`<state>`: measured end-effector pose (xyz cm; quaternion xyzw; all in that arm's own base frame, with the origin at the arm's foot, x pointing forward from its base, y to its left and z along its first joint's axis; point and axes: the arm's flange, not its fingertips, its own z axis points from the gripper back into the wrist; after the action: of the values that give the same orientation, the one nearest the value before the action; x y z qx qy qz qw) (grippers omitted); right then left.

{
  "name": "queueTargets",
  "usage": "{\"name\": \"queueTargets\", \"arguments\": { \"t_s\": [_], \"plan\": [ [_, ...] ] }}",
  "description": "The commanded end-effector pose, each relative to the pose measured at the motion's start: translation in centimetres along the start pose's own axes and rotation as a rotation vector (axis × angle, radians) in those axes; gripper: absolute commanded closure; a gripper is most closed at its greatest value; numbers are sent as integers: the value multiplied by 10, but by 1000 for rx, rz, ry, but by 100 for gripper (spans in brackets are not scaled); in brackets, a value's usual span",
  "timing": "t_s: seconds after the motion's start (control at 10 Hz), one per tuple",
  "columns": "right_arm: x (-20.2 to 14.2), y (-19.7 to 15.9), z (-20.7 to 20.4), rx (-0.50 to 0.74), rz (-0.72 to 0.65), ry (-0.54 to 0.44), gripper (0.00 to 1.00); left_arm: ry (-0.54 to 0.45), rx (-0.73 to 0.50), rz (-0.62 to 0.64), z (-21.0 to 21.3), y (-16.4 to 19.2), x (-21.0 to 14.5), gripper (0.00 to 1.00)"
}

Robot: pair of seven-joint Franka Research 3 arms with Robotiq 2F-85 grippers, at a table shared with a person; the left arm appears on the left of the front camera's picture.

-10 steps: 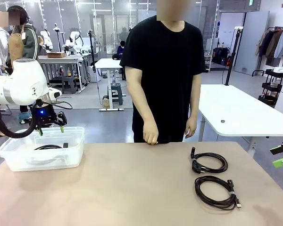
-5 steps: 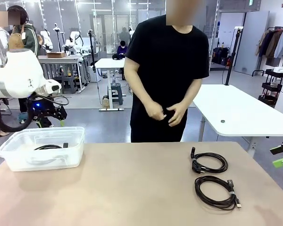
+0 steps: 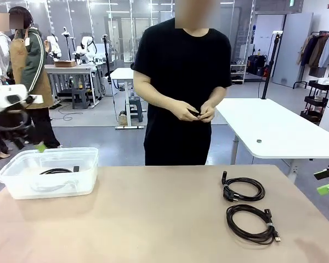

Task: Organize and store the cables.
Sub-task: Place the Power Cable into the Organizing box.

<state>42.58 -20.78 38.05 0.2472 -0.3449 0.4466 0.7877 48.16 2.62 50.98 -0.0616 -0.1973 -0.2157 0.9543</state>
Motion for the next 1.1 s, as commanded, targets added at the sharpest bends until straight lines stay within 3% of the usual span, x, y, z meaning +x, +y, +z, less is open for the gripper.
{"name": "queueTargets", "arguments": {
  "t_s": [0.0,0.1,0.4,0.6,1.0],
  "plan": [
    [4,-1,0,-4,-21,16,0,-123,-9,-122,5,1,-61,0],
    [4,-1,0,-4,-21,16,0,-151,-52,-205,9,8,-92,0],
    [4,-1,0,-4,-21,16,0,-176,-148,-218,-2,35,-132,0],
    [4,-1,0,-4,-21,16,0,-163,-158,-270,-10,41,-139,0],
    [4,-1,0,-4,-21,16,0,-161,-122,-234,-6,38,-146,0]
  ]
}}
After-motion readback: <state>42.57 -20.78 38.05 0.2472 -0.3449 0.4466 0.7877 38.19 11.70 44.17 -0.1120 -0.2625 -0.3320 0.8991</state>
